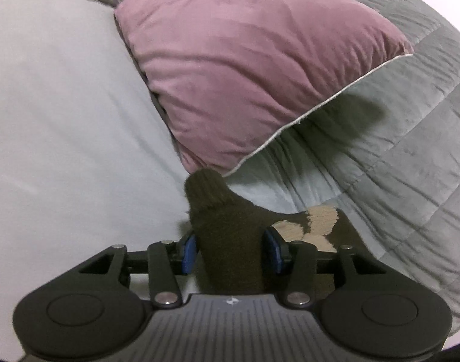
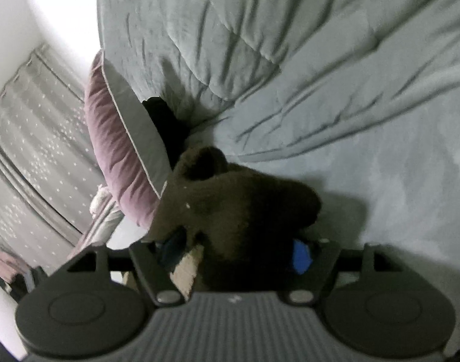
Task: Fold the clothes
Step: 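Carry the sweater bundle with both grippers toward the pink pillows, then lower the sweater bundle onto the grey quilt and open both grippers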
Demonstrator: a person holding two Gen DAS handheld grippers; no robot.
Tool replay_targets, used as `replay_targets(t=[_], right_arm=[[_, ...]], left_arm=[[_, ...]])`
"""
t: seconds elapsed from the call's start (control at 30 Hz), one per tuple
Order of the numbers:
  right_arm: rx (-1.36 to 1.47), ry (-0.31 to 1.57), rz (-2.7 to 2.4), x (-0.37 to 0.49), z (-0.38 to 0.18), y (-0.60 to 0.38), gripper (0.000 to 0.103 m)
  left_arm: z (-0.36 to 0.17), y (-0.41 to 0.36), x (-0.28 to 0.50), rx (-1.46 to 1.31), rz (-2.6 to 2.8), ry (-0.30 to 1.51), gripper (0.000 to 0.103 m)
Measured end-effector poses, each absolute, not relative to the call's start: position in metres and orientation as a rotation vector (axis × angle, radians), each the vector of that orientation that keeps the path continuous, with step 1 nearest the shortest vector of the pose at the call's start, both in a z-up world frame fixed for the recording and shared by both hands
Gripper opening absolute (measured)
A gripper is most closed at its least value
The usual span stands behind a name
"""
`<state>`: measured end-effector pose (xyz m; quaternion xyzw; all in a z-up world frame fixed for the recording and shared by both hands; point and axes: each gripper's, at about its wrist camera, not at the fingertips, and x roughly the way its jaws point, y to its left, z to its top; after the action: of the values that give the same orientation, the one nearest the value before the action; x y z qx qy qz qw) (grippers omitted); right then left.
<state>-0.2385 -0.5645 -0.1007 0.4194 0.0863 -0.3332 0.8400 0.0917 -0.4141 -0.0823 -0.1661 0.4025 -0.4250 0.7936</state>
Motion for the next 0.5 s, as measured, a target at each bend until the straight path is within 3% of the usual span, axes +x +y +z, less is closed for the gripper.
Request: replay_targets(t=[0.33,0.4,0.5], right_arm=[[0.589,0.166,-0.854,-0.251,-0.064,-0.537,0.072],[0.513,0.152,-0.868,-0.248,-0.053,-0.532,0.061],[0.392,0.146,-0.865,-0.233,-0.039,-0.525,0.044]], left_arm=[[-0.049,-0.410,0.061,-0.225,-0.900,0.604,0.046],[-0.042,-0.421,0.054,-0.181,-0.970,0.573,0.045],[-0.032,-0.445,0.042,-0.101,-1.093,0.520,0.033]])
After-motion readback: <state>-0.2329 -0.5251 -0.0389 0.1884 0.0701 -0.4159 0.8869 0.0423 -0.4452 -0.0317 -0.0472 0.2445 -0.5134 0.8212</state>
